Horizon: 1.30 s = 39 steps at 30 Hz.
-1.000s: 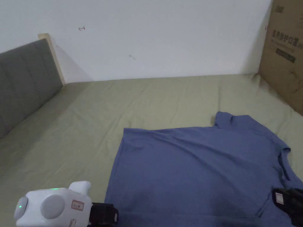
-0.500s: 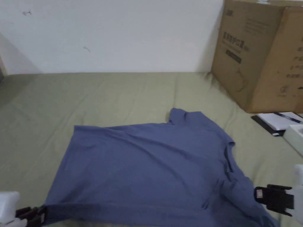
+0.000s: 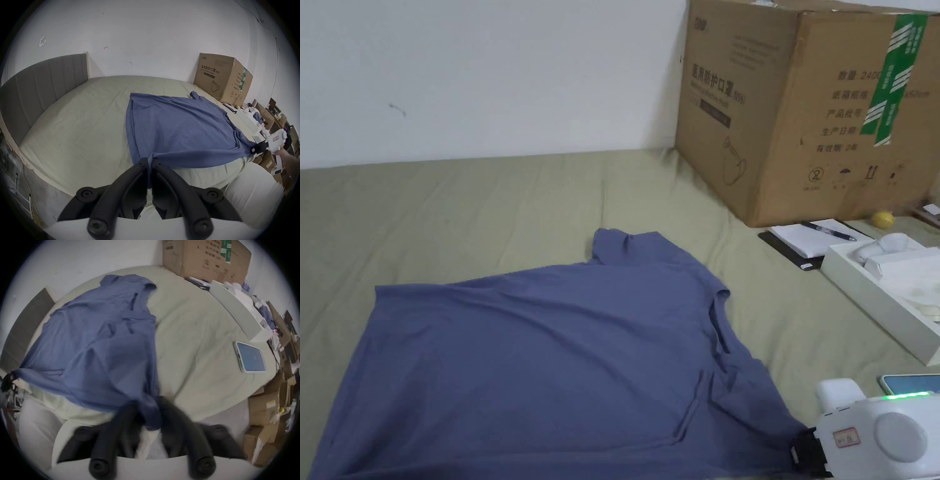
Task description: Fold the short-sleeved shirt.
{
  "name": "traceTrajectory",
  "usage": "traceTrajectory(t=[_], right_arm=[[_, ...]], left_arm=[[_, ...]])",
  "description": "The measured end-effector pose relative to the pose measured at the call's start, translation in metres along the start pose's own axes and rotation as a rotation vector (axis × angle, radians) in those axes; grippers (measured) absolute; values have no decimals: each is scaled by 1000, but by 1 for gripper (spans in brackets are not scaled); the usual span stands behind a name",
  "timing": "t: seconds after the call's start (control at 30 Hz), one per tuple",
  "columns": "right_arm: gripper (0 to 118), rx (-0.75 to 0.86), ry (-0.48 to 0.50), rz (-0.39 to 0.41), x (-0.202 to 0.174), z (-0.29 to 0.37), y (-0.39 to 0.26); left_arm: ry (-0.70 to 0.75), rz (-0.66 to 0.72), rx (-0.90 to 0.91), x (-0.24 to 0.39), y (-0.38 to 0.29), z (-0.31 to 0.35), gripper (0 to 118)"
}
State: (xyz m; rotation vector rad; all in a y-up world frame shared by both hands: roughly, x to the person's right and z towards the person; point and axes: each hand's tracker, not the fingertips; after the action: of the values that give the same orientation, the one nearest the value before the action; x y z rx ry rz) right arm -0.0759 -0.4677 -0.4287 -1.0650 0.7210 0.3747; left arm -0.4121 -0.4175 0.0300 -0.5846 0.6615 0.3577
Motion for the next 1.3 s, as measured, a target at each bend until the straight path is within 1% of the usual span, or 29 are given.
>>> traceTrajectory(t=[0.03,0.07,0.1,0.17,0.27,0.33,0.4,0.47,0.5,0.57,0.6,0.7,0.73,0.77,0.8,0.83,0.87,0.9,0.93,0.97,1.0,1.07,1.1,1.13,1.2,1.23,1.27,1.3], right_arm=[[7,13,45,4,0,3,0],[7,34,-10,25,-2,8,0],[7,48,-5,40,-2,12,1],[7,84,57,13,-2,24,3],[7,140,92,-48,1,45,18],[7,156,134,-82,4,53,38],[7,145,154,-103,6,52,68],[7,159,169,-123,7,43,100],[7,161,164,-119,6,35,118],[7,154,140,-108,1,15,156],[7,146,132,-116,1,2,174],[7,73,153,-195,-1,-46,214],[7,63,140,-198,-4,-64,224],[8,55,118,-200,-7,-78,230],[19,39,84,-186,-9,-92,235],[35,28,53,-167,-13,-103,239],[54,35,13,-154,-17,-111,240],[88,52,-10,-144,-20,-114,240],[109,58,-19,-146,-22,-116,239],[117,63,-22,-156,-23,-116,236],[118,73,-21,-166,-23,-112,233],[117,168,9,-181,-23,-92,223],[115,198,30,-177,-24,-80,217],[115,232,52,-165,-28,-64,209],[114,338,73,-156,-37,-30,188],[112,364,111,-141,-44,-12,175],[106,422,136,-131,-51,6,160],[91,498,167,-117,-58,22,145]], left_arm=[[0,7,-3,-6,1,-2,3],[0,12,-6,-6,0,-2,3],[2,15,-7,-6,0,-2,3],[7,17,-2,-9,1,-4,3],[-1,19,22,-10,13,-7,3],[-15,26,34,-16,31,-20,3],[-22,27,22,-23,53,-43,3],[-15,21,20,-31,77,-72,3],[-6,29,14,-35,89,-88,3],[3,77,-5,-45,109,-123,3],[6,96,-15,-49,119,-142,3],[35,75,-78,-53,137,-199,4],[41,77,-95,-55,140,-216,10],[61,84,-120,-60,140,-229,24],[73,98,-144,-67,139,-243,55],[96,101,-170,-68,135,-253,79],[107,98,-181,-74,132,-260,98],[109,96,-186,-79,129,-265,110],[112,91,-188,-79,126,-264,110],[123,81,-178,-76,124,-259,110],[138,65,-138,-77,123,-253,110],[118,76,-83,-77,121,-235,110],[89,91,-64,-67,123,-218,110],[51,103,-60,-63,122,-203,110],[26,127,-13,-53,115,-174,110],[-11,135,-10,-43,116,-152,108],[-32,133,30,-37,110,-135,101],[-32,124,104,-29,101,-116,80]])
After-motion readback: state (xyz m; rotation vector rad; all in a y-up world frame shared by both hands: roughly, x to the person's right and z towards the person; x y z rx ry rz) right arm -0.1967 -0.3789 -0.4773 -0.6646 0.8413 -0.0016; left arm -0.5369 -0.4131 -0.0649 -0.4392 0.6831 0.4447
